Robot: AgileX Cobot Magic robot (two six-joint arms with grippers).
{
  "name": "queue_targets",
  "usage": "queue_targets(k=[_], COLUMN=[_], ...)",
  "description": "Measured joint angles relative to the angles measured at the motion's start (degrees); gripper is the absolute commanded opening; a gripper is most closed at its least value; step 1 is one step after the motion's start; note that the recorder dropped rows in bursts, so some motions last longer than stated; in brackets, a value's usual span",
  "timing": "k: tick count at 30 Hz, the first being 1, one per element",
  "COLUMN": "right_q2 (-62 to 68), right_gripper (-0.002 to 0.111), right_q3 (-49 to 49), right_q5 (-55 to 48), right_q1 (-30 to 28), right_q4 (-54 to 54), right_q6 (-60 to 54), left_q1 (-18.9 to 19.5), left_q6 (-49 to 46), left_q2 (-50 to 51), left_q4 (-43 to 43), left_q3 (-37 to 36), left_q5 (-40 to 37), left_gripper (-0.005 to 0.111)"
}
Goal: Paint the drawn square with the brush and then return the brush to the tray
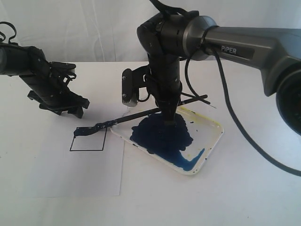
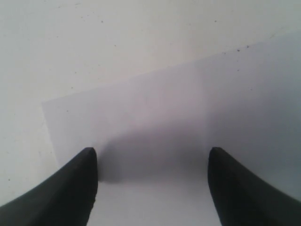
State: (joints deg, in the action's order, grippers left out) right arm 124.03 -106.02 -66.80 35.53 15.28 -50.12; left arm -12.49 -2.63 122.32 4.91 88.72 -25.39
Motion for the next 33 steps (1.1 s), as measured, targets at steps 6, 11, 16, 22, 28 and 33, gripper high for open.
queue_targets(k=[6, 11, 16, 22, 28, 33], right_q2=[0.00, 0.00, 0.00, -0.11, -2.44, -2.55], right_gripper=[0.000, 0.000, 0.000, 0.000, 0.000, 0.000], right_q3=[0.00, 0.00, 0.00, 0.00, 0.00, 0.00], right_q5=[0.00, -0.04, -1.54, -1.54, -1.54, -0.53], right_q1=[0.00, 0.00, 0.00, 0.00, 0.00, 1.34], right_q4=[0.36, 1.59, 2.91, 3.05, 3.27, 4.83], right_q6=[-1.04, -1.42, -1.42, -1.50, -1.80, -2.94], left_q1=[0.00, 0.00, 0.00, 0.00, 0.00, 0.00], left_q6=[0.00, 0.00, 0.00, 0.00, 0.00, 0.00], left_q2=[0.00, 0.00, 0.00, 0.00, 0.00, 0.00], left_q4=[0.00, 0.00, 0.00, 0.00, 0.00, 0.00], left_q3=[0.00, 0.00, 0.00, 0.00, 0.00, 0.00], left_q5=[0.00, 0.00, 0.00, 0.00, 0.00, 0.00], left_gripper=[0.070, 0.070, 0.070, 0.070, 0.070, 0.070])
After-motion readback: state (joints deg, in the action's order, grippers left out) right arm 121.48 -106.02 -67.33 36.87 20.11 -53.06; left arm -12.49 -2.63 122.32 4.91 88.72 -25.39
